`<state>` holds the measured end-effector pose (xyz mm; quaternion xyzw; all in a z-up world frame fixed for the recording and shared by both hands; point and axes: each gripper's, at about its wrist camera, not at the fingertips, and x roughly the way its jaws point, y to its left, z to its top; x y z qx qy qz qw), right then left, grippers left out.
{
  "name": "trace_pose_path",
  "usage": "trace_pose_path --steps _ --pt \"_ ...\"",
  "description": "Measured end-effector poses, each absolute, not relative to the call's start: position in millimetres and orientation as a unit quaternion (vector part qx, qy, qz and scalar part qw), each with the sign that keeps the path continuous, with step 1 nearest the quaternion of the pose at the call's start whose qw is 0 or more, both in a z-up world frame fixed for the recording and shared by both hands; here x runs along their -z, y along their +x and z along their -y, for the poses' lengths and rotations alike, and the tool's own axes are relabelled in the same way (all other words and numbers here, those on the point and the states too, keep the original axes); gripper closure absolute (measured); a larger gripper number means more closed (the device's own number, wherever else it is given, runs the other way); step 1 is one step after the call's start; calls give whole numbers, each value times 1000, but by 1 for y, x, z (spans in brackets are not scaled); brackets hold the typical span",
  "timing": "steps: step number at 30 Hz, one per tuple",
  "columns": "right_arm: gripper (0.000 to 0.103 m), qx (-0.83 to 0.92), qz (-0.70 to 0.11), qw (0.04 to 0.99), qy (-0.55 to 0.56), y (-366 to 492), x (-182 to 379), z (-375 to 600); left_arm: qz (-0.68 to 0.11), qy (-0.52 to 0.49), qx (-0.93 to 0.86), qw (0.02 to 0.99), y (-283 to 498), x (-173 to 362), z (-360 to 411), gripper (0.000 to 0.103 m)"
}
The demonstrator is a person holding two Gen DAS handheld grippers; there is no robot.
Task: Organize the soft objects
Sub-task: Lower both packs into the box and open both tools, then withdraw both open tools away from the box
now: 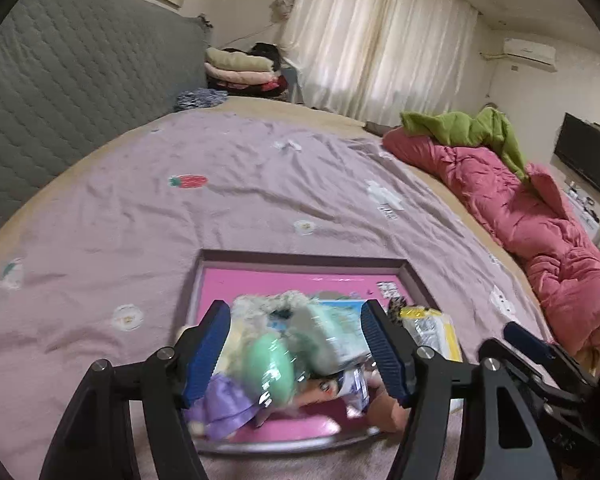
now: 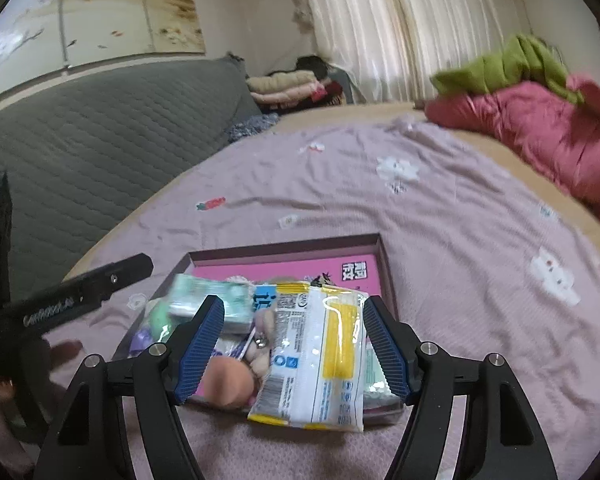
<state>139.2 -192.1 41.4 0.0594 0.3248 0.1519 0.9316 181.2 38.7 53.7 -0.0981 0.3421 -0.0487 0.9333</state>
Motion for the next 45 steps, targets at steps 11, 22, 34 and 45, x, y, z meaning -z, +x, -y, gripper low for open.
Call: trace_pose_path --steps 11,22,34,45 --pt "29 -140 -385 911 53 84 -17 177 -397 -78 19 914 124 -32 -39 36" --pt "29 -132 -409 903 5 47 -1 163 -431 -68 19 899 85 -10 -26 36" --pt "29 -122 -394 911 -13 27 -11 158 -426 -58 6 903 63 -16 -22 36" --pt "29 -119 -390 913 -20 14 -16 158 -428 -53 9 902 46 -21 -20 36"
